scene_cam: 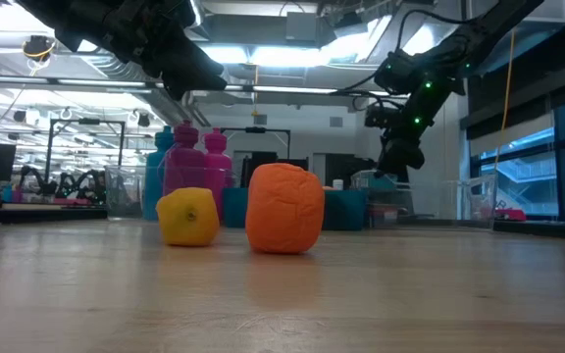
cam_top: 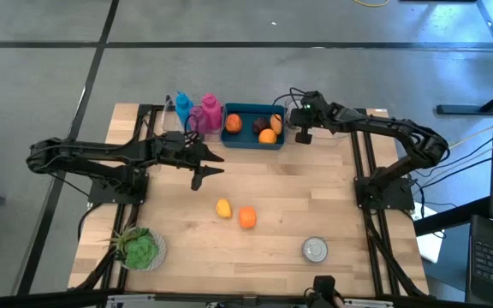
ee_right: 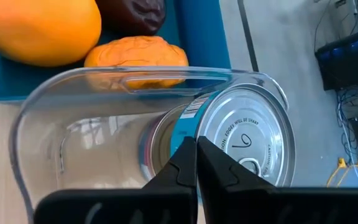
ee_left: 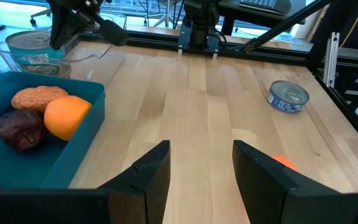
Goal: Pick & Place Food Item
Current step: Stack the yellow blue can on top of the blue pink can in the right transparent bin, then put the mango into the blue bin
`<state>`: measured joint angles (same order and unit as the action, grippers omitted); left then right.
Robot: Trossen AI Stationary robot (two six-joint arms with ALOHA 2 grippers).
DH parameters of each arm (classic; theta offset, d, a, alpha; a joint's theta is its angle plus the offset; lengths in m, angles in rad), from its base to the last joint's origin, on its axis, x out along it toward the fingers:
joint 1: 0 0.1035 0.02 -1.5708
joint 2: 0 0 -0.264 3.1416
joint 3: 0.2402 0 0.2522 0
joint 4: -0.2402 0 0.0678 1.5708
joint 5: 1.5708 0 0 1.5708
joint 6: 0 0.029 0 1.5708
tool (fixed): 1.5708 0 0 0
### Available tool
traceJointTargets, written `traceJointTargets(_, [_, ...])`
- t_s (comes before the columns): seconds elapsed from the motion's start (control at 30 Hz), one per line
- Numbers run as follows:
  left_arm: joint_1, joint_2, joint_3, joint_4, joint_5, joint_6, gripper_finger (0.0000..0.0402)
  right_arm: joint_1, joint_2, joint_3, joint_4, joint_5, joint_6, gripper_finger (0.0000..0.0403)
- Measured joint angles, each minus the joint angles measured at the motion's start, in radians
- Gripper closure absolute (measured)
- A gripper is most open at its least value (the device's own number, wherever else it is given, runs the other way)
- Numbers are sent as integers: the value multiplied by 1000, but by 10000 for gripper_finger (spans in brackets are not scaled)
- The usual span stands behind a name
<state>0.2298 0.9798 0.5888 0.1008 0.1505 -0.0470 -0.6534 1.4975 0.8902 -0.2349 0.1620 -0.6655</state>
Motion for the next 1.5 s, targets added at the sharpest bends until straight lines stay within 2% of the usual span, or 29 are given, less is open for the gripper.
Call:
traceJointTargets(0.2, [0,0,0,0,0,1,239,-14,28,21,-2,-29,2,403])
traceJointTargets(0.53, [-1,0,0,-38,1,-9,239,-15,167,186,-138,-4,4,403])
traceJointTargets(1.1, [-13,0,0,-53,1,6,239,-13,168,191,-218,-3,60,401])
traceJointTargets(1.5, [-13,0,0,-53,0,7,239,-17,168,191,-215,-37,82,325])
